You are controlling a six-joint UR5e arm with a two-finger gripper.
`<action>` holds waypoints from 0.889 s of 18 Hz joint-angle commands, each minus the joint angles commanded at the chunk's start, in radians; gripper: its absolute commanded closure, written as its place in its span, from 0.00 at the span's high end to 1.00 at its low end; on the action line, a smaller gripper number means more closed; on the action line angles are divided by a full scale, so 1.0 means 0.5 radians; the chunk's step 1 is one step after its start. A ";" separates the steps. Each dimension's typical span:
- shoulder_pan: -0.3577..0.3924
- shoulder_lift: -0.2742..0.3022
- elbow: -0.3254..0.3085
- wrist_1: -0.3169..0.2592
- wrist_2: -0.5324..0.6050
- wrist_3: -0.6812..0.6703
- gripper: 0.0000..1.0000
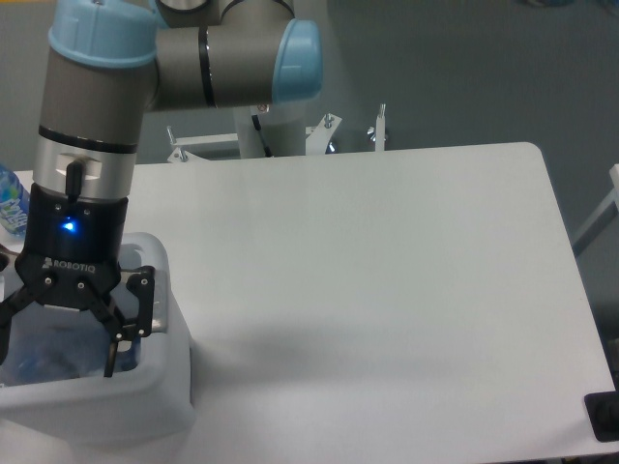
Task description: Place the trash in the trash can
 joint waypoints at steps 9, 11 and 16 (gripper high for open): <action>0.562 0.162 -0.110 -0.058 -0.003 0.346 1.00; 0.669 0.236 -0.205 -0.098 0.003 0.496 1.00; 0.863 0.353 -0.414 -0.254 0.058 1.182 1.00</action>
